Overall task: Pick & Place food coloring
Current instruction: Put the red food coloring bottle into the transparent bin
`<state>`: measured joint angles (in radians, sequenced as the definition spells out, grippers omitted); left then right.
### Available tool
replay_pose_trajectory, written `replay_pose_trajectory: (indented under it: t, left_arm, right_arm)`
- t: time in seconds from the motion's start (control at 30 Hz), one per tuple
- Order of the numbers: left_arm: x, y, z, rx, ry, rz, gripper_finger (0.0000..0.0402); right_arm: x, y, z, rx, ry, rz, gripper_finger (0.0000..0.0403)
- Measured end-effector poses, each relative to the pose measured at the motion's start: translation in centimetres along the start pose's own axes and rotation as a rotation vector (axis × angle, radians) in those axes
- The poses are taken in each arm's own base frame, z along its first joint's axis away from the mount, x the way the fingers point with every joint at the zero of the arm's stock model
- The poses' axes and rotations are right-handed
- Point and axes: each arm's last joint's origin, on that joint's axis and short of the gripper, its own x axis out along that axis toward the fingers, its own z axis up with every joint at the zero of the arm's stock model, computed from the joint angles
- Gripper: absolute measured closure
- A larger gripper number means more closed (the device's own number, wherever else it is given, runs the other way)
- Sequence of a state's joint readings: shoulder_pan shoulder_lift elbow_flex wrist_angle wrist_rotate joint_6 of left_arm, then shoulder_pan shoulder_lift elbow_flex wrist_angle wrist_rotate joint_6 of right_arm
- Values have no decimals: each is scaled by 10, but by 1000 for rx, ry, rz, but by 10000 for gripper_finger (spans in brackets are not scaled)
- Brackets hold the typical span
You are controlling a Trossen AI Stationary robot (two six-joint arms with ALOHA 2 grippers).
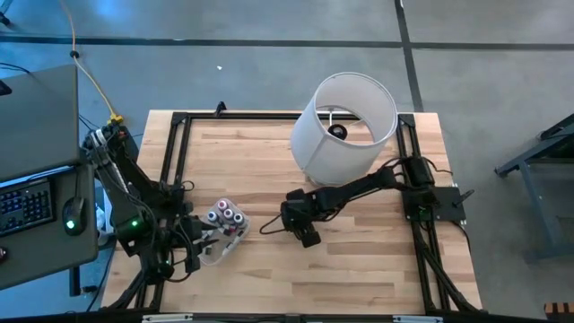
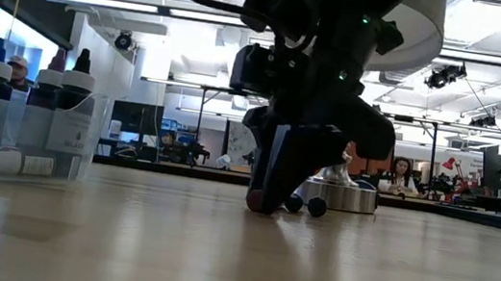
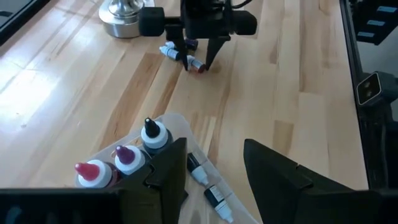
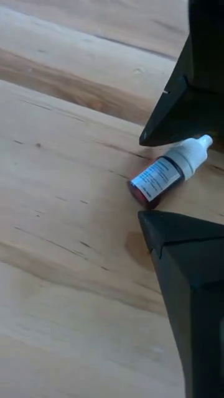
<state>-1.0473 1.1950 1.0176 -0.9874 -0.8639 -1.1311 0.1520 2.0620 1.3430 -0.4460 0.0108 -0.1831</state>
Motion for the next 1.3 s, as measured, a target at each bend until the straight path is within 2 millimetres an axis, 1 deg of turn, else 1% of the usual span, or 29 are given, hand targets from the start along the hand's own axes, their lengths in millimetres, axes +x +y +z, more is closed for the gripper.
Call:
replay_pose_trajectory:
  t: [0.1,0.3,0.43,0.53,0.6,0.73,0.83,0.93,0.97,1.03,1.1,1.2,1.3]
  left_arm:
    - [0,0,0,0,-2,1,244]
    - [0,0,0,0,-2,1,244]
    - [0,0,0,2,-10,6,244]
    - [0,0,0,4,-15,9,244]
    - [0,0,0,4,-15,10,244]
    - [0,0,0,6,-16,11,244]
    - [0,1,1,11,-21,15,244]
    - [0,1,1,38,-44,26,244]
    - [0,1,1,48,-52,31,244]
    - [0,1,2,52,-61,34,244]
    - [0,1,2,53,-61,34,244]
    - [0,1,2,51,-62,32,244]
    - [0,1,2,49,-63,31,244]
  right_arm:
    - [0,-3,-1,11,1,26,249]
    - [1,-4,-1,16,-20,67,306]
    - [2,0,6,48,-89,77,336]
    - [4,6,18,65,-210,94,342]
    - [0,13,33,55,-352,96,337]
    - [-17,32,62,12,-652,56,328]
    - [-32,45,79,-18,-872,-26,327]
    - [-47,51,91,78,-1090,-143,326]
    - [-49,52,93,95,-1137,-158,326]
    - [-45,53,96,85,-1190,-158,326]
    - [-34,52,103,97,-1182,-148,326]
    - [-15,53,122,106,-1157,-123,326]
    - [7,51,141,83,-1067,-161,326]
